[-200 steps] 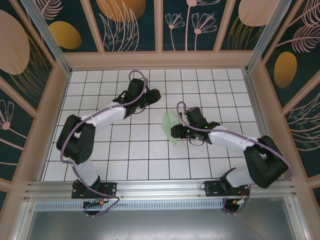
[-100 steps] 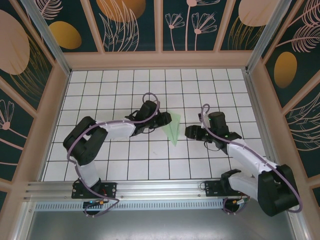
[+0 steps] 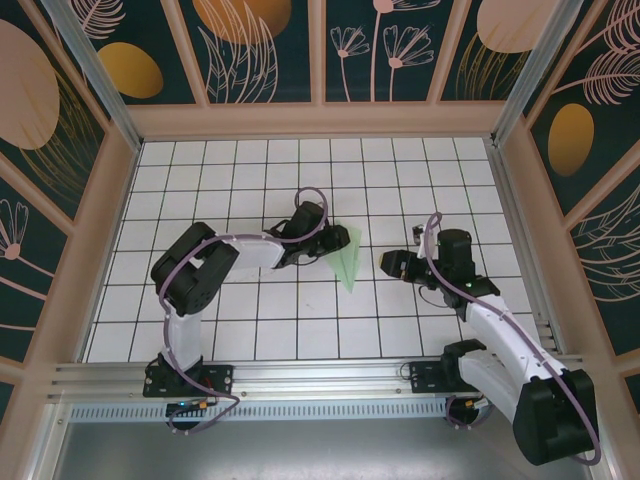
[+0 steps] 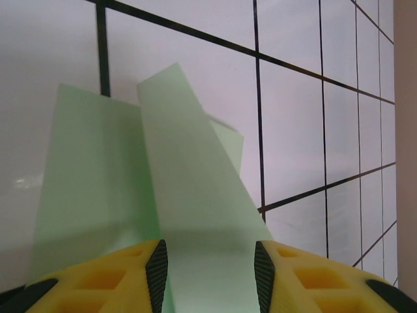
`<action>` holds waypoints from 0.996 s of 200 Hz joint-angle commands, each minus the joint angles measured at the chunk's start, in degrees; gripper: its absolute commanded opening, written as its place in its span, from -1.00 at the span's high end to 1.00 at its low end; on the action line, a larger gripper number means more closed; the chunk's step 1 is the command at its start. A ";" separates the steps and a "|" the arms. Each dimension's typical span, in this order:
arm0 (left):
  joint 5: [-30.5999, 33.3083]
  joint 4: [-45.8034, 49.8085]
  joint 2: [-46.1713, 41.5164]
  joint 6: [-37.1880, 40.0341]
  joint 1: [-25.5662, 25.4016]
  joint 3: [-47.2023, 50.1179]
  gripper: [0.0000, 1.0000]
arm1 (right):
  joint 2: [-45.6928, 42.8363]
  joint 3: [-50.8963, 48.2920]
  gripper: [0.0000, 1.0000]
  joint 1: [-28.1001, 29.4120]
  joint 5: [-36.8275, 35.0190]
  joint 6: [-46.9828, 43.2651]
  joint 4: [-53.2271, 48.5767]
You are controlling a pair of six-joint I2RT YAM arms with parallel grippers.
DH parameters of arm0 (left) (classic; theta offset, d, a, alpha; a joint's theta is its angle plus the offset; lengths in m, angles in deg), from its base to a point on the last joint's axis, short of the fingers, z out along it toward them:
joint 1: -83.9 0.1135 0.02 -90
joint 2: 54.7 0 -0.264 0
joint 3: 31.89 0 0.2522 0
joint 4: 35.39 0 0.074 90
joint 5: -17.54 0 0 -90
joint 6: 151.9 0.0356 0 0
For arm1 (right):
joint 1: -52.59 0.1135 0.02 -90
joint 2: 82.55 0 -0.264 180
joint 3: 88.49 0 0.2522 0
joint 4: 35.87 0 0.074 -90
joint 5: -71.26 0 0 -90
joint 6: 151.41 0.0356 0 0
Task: Fold a paper plane with a square sheet of paper (fold left side to right side)
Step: Move the paper to the center of the table, then turn over the paper at the center of the table.
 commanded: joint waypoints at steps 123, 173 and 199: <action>3.36 5.26 -1.07 0.81 -0.90 -3.59 0.08 | 1.24 -3.53 -0.17 -2.96 8.51 2.59 6.15; 7.37 6.69 -9.63 1.75 -0.80 0.66 0.00 | 15.04 -0.78 -0.09 -1.80 12.97 5.34 17.23; 8.96 6.42 -13.85 1.51 -0.94 3.87 -0.01 | 21.97 2.40 -0.09 -0.47 12.08 4.64 19.04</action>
